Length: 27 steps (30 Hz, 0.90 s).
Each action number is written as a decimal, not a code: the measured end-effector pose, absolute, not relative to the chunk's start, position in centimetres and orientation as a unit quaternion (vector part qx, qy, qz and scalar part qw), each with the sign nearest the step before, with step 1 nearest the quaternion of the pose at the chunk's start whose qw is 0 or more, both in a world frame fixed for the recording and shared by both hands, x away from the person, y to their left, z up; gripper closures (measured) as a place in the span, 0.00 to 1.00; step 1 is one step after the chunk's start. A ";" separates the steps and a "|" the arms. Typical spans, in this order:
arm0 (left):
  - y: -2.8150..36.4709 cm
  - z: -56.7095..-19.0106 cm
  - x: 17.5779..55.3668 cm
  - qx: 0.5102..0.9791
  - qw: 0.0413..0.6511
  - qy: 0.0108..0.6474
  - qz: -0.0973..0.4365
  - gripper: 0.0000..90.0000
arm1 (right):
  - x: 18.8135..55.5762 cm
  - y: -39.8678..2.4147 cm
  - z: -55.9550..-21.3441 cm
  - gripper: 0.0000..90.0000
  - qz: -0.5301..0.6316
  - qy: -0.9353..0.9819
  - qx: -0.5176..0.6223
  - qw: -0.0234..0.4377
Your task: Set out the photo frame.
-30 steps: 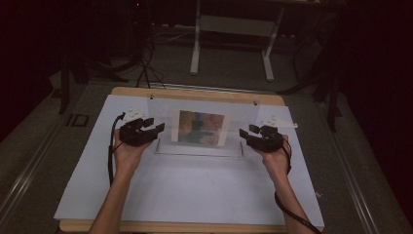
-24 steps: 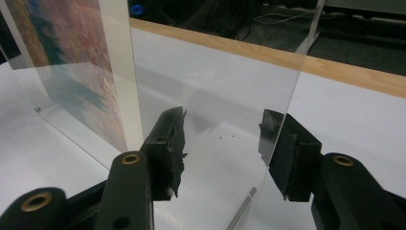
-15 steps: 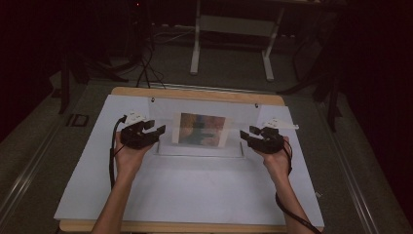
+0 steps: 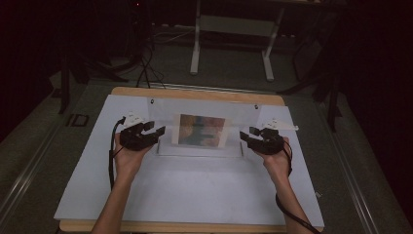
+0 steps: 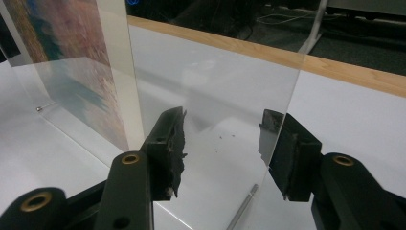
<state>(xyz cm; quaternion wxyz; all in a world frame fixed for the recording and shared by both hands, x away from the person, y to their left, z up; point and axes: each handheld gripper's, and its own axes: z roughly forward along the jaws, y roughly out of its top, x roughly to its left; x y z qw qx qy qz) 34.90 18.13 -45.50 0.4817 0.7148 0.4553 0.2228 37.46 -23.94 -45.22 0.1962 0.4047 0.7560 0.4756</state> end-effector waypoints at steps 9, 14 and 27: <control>18.4 -45.8 34.9 0.707 0.495 0.456 0.215 0.53 | 37.6 -24.1 -45.4 0.55 0.481 0.755 0.400 0.195; 18.4 -46.1 34.9 0.703 0.499 0.458 0.215 0.48 | 37.5 -24.1 -45.6 0.53 0.483 0.756 0.398 0.193; 18.9 -46.1 34.4 0.699 0.498 0.465 0.219 0.42 | 36.9 -24.7 -45.3 0.49 0.478 0.756 0.399 0.202</control>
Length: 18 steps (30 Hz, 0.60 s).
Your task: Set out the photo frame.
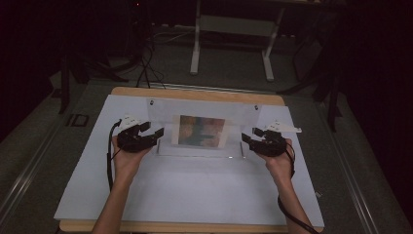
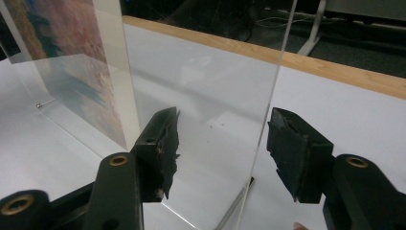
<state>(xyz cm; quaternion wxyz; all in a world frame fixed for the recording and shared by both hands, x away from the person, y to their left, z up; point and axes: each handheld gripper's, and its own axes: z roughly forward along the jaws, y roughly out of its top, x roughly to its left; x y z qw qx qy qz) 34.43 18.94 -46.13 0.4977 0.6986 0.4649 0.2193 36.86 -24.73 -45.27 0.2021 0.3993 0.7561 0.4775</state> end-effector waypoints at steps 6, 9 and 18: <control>19.4 -46.2 34.0 0.702 0.495 0.462 0.219 0.43 | 36.1 -25.2 -45.3 0.47 0.477 0.754 0.401 0.207; 19.7 -46.2 33.7 0.701 0.494 0.464 0.220 0.43 | 35.6 -25.4 -45.7 0.47 0.475 0.754 0.403 0.207; 21.0 -46.4 32.3 0.699 0.494 0.468 0.221 0.44 | 34.8 -27.2 -45.9 0.46 0.473 0.747 0.422 0.202</control>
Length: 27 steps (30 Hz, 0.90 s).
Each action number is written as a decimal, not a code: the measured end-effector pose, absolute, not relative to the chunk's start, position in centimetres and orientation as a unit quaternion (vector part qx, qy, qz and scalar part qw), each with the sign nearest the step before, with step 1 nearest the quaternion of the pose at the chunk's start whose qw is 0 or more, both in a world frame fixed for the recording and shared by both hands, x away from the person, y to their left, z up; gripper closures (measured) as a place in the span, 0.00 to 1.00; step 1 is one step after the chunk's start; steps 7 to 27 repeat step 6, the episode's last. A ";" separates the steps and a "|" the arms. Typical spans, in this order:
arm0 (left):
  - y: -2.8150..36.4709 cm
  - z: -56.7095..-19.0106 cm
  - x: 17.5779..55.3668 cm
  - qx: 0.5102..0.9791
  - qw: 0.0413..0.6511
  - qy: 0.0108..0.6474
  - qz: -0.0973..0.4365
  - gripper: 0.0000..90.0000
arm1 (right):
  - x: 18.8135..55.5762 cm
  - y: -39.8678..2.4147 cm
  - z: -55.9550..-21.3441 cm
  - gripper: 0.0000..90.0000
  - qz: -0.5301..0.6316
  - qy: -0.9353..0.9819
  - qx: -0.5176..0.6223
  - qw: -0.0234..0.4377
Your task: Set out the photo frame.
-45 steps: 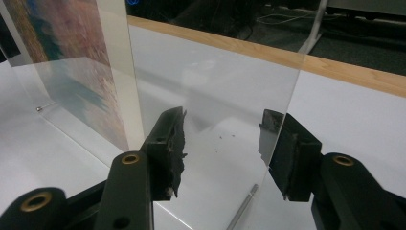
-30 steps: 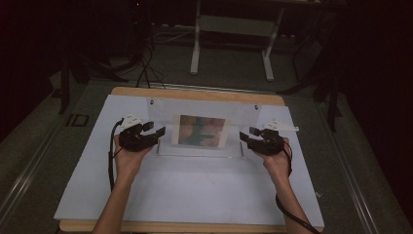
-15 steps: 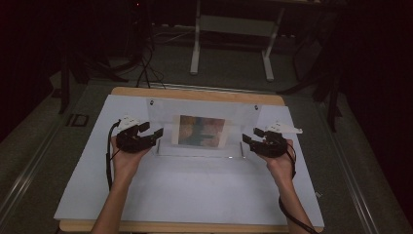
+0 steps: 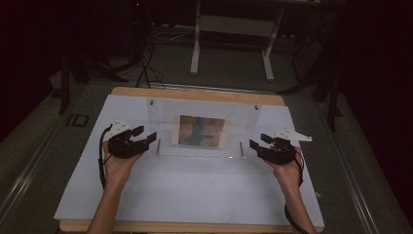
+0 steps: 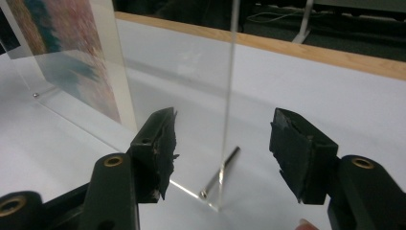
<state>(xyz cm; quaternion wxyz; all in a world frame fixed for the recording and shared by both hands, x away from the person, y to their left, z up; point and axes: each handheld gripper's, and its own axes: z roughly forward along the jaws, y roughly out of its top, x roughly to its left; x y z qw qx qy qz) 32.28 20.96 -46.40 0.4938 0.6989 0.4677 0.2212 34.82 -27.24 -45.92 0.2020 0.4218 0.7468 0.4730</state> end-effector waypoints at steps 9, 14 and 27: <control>22.2 -47.8 31.6 0.700 0.461 0.498 0.225 0.43 | 34.6 -28.9 -47.0 0.44 0.437 0.753 0.441 0.216; 22.2 -47.8 31.6 0.700 0.461 0.498 0.225 0.43 | 34.6 -28.9 -47.0 0.44 0.437 0.753 0.441 0.216; 22.2 -47.8 31.6 0.700 0.461 0.498 0.225 0.43 | 34.6 -28.9 -47.0 0.44 0.437 0.753 0.441 0.216</control>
